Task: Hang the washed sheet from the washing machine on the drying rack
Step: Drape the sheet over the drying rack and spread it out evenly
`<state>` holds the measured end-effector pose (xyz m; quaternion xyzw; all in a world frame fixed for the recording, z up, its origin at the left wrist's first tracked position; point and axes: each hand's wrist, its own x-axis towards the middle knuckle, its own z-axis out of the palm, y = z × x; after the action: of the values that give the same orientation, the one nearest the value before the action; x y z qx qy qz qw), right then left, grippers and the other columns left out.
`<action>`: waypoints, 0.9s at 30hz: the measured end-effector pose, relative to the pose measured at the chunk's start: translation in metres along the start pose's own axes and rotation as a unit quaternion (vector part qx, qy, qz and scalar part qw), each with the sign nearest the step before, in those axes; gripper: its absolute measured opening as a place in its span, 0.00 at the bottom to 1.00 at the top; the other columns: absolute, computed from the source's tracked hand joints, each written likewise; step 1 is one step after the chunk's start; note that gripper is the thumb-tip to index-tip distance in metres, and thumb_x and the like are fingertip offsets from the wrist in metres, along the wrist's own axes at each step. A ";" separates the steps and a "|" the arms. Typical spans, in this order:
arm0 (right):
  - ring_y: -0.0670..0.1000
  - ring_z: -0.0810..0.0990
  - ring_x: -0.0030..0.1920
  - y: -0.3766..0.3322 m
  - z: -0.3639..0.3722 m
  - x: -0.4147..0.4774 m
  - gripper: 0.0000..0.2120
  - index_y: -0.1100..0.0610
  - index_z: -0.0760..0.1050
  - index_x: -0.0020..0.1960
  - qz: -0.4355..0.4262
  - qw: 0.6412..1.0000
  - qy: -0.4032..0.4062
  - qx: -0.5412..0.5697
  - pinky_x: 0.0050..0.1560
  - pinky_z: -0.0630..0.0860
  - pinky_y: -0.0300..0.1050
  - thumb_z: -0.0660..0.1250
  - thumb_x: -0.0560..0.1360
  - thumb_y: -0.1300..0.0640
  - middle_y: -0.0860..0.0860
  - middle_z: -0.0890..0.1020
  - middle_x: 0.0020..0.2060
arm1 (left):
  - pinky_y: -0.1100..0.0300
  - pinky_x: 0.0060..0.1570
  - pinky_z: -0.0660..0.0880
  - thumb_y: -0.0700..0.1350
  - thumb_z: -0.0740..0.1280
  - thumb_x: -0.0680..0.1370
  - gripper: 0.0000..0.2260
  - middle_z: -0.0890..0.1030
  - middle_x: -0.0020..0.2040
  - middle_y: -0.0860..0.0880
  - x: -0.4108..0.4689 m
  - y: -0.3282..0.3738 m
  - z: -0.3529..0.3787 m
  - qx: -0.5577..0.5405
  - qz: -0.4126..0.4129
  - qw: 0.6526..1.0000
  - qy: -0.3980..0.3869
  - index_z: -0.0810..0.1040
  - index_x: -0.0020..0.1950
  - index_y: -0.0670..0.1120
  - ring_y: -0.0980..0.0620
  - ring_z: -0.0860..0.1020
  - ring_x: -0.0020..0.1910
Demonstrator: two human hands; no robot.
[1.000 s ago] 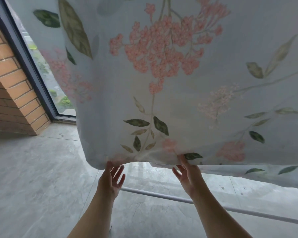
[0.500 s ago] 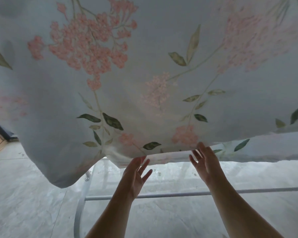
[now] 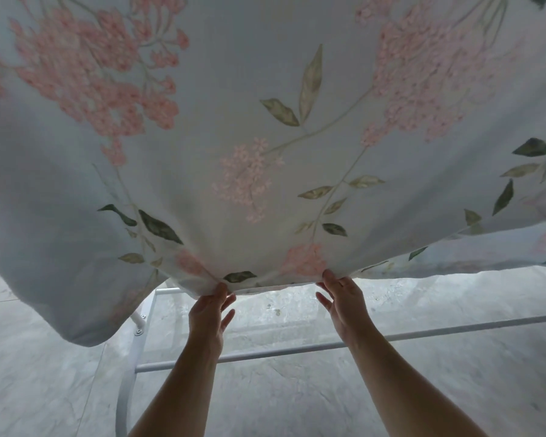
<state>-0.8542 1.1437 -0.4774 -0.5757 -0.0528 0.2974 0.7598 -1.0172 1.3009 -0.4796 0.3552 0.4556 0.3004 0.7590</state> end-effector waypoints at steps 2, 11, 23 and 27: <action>0.55 0.78 0.57 0.004 0.001 -0.001 0.06 0.56 0.77 0.54 0.002 1.000 0.008 -0.008 0.49 0.75 0.45 0.66 0.77 0.58 0.55 0.81 0.55 | 0.47 0.59 0.72 0.40 0.67 0.77 0.04 0.81 0.47 0.47 0.001 -0.002 -0.004 0.013 -0.004 1.000 0.013 0.76 0.50 0.42 0.46 0.78 0.53; 0.56 0.79 0.57 0.013 -0.010 -0.003 0.16 0.56 0.78 0.52 0.043 0.999 0.000 0.012 0.49 0.76 0.47 0.74 0.67 0.51 0.54 0.82 0.52 | 0.50 0.57 0.73 0.41 0.67 0.78 0.03 0.81 0.49 0.47 0.003 -0.014 -0.005 0.028 -0.023 0.998 0.049 0.76 0.50 0.43 0.47 0.78 0.53; 0.55 0.77 0.59 -0.009 -0.056 0.002 0.03 0.55 0.77 0.50 0.011 0.997 0.078 0.018 0.55 0.73 0.49 0.66 0.77 0.58 0.53 0.81 0.51 | 0.51 0.54 0.74 0.44 0.67 0.78 0.07 0.81 0.52 0.46 -0.003 -0.023 0.013 0.046 -0.020 0.996 0.071 0.77 0.54 0.43 0.47 0.79 0.52; 0.54 0.78 0.57 -0.013 -0.065 -0.004 0.09 0.56 0.77 0.52 0.043 0.998 0.044 0.030 0.54 0.74 0.49 0.69 0.73 0.55 0.52 0.82 0.51 | 0.51 0.52 0.74 0.52 0.63 0.79 0.12 0.82 0.49 0.48 -0.020 -0.027 0.016 0.103 -0.104 0.989 -0.015 0.78 0.50 0.43 0.46 0.79 0.51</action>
<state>-0.8249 1.0845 -0.4865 -0.5669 0.0140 0.3056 0.7649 -1.0072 1.2660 -0.4865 0.3864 0.5073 0.1662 0.7521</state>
